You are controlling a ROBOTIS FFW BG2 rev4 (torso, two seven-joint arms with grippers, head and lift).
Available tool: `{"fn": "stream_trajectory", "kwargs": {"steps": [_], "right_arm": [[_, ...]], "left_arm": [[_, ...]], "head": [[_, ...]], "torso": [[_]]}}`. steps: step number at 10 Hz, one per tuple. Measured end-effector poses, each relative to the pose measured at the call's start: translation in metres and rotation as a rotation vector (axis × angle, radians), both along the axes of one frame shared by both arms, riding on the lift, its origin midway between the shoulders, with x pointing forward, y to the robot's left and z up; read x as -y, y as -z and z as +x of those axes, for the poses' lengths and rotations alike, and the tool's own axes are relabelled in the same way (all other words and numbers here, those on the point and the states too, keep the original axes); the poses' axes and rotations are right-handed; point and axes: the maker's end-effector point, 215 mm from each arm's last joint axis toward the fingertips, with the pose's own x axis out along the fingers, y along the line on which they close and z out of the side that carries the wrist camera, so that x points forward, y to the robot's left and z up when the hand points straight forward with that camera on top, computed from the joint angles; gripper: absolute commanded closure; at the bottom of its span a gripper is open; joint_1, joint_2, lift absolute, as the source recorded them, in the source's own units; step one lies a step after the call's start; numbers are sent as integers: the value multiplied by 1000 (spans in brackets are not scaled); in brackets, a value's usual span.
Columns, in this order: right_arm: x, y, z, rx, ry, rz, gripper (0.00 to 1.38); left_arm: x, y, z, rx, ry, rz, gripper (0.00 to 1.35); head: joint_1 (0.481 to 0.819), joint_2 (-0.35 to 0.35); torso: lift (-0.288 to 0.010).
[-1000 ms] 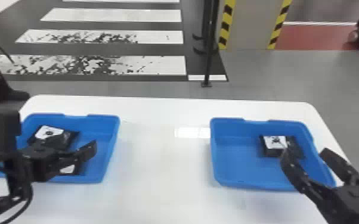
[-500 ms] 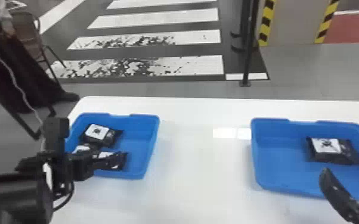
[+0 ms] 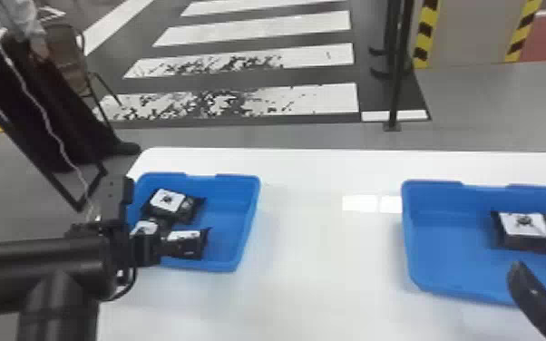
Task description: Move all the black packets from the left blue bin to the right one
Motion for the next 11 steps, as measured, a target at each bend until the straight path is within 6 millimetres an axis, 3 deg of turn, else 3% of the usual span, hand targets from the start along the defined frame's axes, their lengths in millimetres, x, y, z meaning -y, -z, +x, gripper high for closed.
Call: {"fn": "stream_trajectory", "kwargs": {"steps": [1,2,4,5,7,9,11], "right_arm": [[0,0,1,0,-1,2,142],[-1,2,1,-3,-3,5,142],[-2,4,1,-8,-5,16,144],[-2,5,1,-12,-5,20,147],[-3,7,0,-17,-7,32,150],[-4,8,0,-21,-9,39,154],[-5,5,0,-14,-14,41,154]], "left_arm": [[1,6,0,-31,-4,-4,377],[1,10,2,-52,-5,3,725],[4,17,8,-87,2,11,898],[1,16,13,-87,5,24,1188],[-9,7,25,-49,15,75,1213],[-8,-16,40,37,40,93,1213],[11,-50,44,135,80,75,1213]], "head": [[695,225],[695,225],[695,221],[695,222],[695,234],[695,230],[695,205]], "torso": [[-150],[-150],[-150],[-150],[-150],[-150],[-150]]}}
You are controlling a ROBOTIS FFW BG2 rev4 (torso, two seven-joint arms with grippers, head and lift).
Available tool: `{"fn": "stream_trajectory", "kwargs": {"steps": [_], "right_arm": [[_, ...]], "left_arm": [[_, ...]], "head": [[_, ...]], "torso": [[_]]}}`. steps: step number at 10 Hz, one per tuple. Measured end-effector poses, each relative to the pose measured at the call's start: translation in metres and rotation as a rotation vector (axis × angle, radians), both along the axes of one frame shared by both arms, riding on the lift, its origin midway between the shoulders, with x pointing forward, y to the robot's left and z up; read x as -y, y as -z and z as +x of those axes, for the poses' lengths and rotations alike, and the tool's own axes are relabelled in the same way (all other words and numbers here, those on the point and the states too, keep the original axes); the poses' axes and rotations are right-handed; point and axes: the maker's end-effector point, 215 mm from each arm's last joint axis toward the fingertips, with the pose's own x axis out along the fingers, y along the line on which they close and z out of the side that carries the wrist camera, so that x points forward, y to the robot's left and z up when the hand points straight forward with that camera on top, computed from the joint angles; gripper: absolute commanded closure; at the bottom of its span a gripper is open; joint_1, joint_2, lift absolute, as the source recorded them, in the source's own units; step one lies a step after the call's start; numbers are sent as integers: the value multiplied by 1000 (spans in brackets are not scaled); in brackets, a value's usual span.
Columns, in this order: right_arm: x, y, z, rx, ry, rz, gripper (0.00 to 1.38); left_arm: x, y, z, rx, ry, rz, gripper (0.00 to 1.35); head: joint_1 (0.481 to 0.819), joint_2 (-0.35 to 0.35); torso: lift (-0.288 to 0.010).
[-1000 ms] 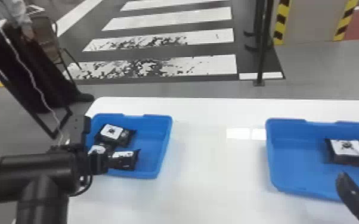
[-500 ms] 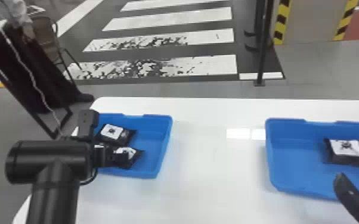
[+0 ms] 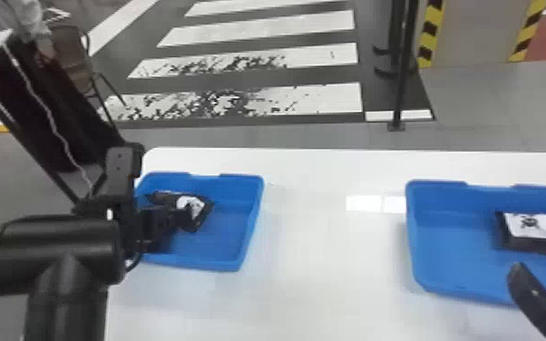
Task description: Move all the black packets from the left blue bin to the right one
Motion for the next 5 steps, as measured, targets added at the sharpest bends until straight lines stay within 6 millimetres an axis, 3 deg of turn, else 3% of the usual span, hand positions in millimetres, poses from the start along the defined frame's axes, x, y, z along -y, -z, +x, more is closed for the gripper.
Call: {"fn": "stream_trajectory", "kwargs": {"steps": [2,5], "right_arm": [[-14,-9,3,19,-37,33,154],[-50,-25,13,52,-150,98,154]], "left_arm": [[39,-31,2,100,92,-51,1213],[136,-62,10,227,307,-168,1213]], "head": [[695,179],[695,104]], "torso": [[-150],[-150]]}}
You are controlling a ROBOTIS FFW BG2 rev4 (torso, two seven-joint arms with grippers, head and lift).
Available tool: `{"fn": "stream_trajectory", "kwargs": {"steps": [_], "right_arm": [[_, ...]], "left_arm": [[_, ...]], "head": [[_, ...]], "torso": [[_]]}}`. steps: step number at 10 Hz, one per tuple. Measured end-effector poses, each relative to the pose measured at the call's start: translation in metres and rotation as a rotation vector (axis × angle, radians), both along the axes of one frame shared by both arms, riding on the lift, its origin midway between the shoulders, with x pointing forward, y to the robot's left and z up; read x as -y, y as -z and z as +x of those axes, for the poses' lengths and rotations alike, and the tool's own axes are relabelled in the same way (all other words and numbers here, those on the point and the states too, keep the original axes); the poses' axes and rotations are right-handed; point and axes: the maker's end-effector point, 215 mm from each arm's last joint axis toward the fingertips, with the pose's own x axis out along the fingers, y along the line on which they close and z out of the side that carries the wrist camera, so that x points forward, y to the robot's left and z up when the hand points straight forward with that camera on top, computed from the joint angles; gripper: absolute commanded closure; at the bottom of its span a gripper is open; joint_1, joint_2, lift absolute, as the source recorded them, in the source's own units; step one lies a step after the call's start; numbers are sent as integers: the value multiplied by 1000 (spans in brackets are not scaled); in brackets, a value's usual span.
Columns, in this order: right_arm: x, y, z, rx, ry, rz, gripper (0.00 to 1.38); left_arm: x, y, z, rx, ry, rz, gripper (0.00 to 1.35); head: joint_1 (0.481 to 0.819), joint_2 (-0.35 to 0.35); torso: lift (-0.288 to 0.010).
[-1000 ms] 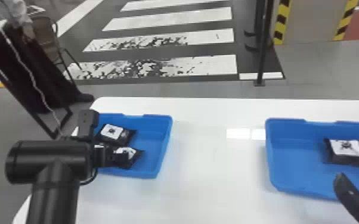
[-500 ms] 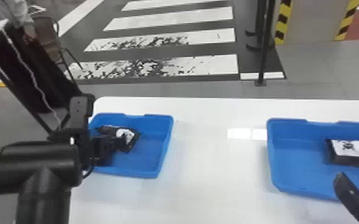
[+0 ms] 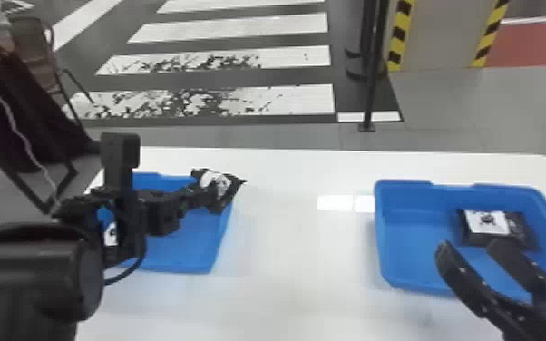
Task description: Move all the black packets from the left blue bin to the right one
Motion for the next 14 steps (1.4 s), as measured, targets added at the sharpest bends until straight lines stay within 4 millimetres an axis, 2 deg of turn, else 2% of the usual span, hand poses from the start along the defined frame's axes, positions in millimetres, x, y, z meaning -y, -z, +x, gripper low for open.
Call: {"fn": "stream_trajectory", "kwargs": {"steps": [1,3,5,7,9,11,12,13,14], "right_arm": [[-16,-5,4,7,-48,32,154],[-50,-21,13,30,-146,90,154],[-69,-29,28,49,-203,112,154],[-78,-35,46,73,-226,116,150],[-76,-43,67,105,-221,115,177],[-72,-47,82,123,-213,115,898],[-72,-44,83,112,-215,127,984],[-77,-38,81,89,-228,155,1262],[-81,-36,80,79,-238,172,1277]], "left_arm": [[40,-12,2,44,85,-43,1213],[116,-29,-7,85,241,-137,1213],[177,-43,-23,95,368,-206,1213],[215,-52,-37,94,455,-246,1213],[238,-53,-50,78,511,-265,1213],[247,-55,-54,75,534,-271,1213],[248,-56,-54,77,536,-272,1213],[249,-56,-54,78,537,-273,1213],[249,-58,-54,82,538,-274,1213]], "head": [[695,70],[695,10],[695,-35],[695,-75],[695,-104],[695,-126],[695,-127],[695,-122],[695,-119]], "torso": [[-150],[-150],[-150],[-150],[-150],[-150],[-150],[-150],[-150]]}}
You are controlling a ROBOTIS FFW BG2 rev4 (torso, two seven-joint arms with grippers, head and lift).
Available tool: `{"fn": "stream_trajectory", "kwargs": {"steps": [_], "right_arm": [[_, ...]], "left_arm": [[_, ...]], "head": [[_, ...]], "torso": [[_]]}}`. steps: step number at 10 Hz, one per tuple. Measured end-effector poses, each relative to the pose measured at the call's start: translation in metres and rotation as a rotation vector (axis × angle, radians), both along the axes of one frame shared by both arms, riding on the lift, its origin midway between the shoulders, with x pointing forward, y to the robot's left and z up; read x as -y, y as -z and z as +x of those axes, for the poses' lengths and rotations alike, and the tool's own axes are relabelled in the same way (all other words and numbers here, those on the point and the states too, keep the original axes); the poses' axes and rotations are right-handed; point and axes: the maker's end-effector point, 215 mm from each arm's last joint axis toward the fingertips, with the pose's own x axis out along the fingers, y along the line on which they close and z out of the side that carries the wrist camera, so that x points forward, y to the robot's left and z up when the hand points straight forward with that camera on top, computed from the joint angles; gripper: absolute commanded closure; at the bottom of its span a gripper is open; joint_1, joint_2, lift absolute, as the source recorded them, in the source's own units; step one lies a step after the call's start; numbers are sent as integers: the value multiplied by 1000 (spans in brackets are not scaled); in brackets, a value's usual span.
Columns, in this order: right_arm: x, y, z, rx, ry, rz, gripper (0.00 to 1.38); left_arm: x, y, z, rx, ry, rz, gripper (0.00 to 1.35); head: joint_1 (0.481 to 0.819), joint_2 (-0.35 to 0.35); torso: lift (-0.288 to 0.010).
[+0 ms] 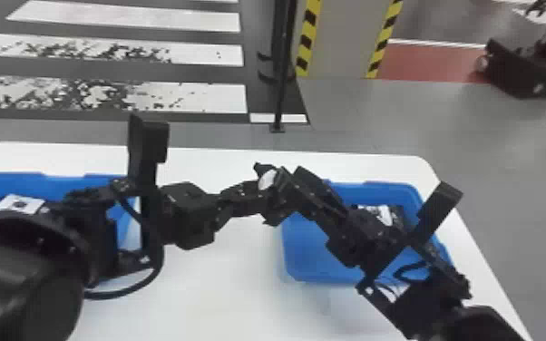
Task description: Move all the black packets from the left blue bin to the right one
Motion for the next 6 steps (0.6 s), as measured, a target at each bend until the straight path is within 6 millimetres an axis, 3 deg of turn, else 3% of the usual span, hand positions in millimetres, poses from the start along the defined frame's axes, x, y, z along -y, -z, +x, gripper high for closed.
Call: {"fn": "stream_trajectory", "kwargs": {"steps": [3,5,6], "right_arm": [[-15,1,-5,-20,-59,87,1279],[-17,0,-5,-21,-64,97,1279],[-14,-3,-3,-15,-59,99,1279]], "left_arm": [[0,-4,2,10,-1,-4,1174],[-1,-1,1,-8,-13,-16,326],[-4,5,-2,-32,-23,-29,71]], "head": [[695,-101],[695,-97],[695,-96]], "torso": [[-150],[-150],[-150]]}}
